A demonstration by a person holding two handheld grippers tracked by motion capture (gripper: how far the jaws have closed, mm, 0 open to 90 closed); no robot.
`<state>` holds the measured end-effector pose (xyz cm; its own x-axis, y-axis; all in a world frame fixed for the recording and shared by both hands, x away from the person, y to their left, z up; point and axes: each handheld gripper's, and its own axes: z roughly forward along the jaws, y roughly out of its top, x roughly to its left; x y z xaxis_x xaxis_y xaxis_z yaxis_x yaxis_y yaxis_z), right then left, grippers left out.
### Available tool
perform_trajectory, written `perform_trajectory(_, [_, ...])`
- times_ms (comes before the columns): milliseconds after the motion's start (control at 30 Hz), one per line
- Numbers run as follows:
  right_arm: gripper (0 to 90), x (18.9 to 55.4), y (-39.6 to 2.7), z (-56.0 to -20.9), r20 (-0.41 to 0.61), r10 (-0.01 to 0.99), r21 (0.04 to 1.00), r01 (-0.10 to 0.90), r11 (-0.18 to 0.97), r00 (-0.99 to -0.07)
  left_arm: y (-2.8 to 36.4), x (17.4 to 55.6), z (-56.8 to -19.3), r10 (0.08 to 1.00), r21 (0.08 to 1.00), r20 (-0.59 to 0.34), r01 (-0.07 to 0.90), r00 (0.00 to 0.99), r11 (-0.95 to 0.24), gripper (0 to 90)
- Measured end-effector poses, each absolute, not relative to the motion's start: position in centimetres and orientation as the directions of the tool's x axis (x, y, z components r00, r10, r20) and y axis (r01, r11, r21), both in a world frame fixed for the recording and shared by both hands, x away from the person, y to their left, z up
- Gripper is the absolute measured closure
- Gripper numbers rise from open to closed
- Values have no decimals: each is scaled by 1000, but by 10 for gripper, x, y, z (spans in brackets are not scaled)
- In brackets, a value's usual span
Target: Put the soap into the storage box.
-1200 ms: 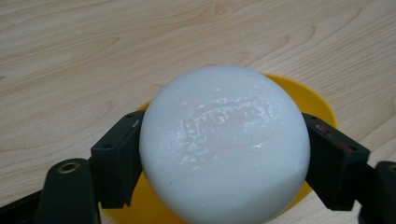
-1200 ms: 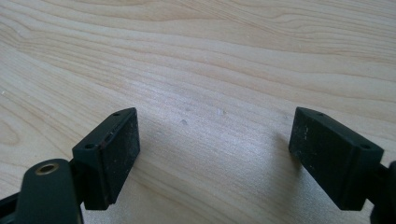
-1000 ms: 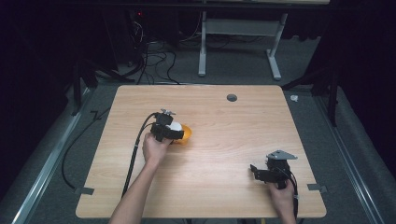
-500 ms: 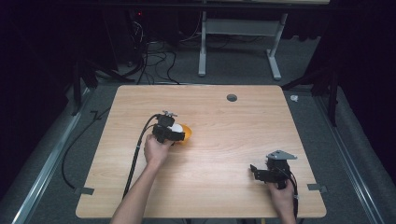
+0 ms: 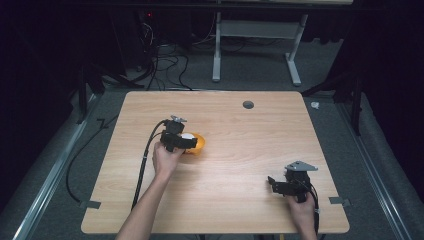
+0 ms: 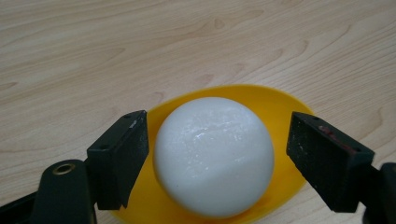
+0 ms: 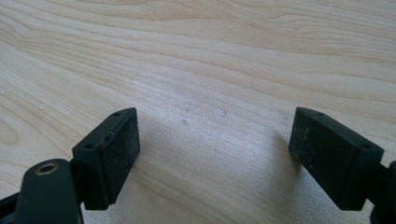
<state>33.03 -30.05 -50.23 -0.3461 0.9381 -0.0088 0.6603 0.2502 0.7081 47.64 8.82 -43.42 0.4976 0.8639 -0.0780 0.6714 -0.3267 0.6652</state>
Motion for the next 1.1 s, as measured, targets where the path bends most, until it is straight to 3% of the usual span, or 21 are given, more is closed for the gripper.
perform_trajectory(1100, [172, 330, -300, -502, -11, 938, 708, 660, 251, -346, 135, 441, -388, 848, 745, -109, 607, 519, -276, 222])
